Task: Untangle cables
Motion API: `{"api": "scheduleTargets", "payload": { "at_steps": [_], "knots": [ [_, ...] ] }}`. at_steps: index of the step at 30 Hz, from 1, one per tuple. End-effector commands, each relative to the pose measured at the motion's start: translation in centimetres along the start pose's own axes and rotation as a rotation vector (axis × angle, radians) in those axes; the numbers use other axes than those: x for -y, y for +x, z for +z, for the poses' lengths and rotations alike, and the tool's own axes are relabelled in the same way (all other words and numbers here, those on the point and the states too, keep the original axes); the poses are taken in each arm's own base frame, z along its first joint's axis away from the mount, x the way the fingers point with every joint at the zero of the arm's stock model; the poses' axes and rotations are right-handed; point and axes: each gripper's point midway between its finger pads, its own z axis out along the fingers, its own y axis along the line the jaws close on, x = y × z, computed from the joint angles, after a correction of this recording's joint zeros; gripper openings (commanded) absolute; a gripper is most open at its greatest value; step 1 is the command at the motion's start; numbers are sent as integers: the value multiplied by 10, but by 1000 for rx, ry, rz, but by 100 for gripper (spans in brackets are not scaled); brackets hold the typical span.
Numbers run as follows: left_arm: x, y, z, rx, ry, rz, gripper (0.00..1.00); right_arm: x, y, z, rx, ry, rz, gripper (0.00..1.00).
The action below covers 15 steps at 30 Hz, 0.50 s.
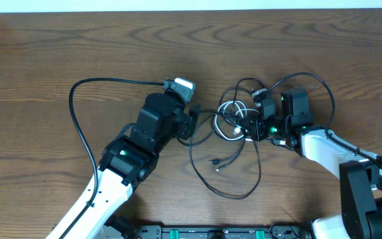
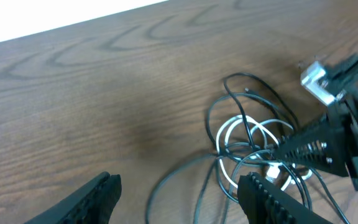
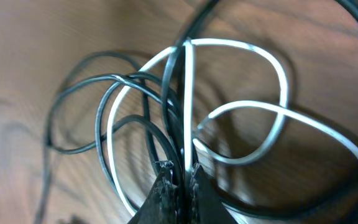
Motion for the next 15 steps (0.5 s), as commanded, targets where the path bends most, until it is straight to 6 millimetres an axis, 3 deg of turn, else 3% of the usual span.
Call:
{"api": "scheduleTargets", "payload": {
  "at_steps": [1, 9, 15],
  "knots": [
    [2, -2, -1, -7, 12, -14, 65, -38, -14, -8, 42, -194, -5, 1],
    [27, 4, -3, -38, 158, -14, 65, -76, -62, -31, 205, -345, -75, 1],
    [33, 5, -4, -42, 192, -15, 65, -102, -91, -53, 310, -443, -127, 1]
  ]
}}
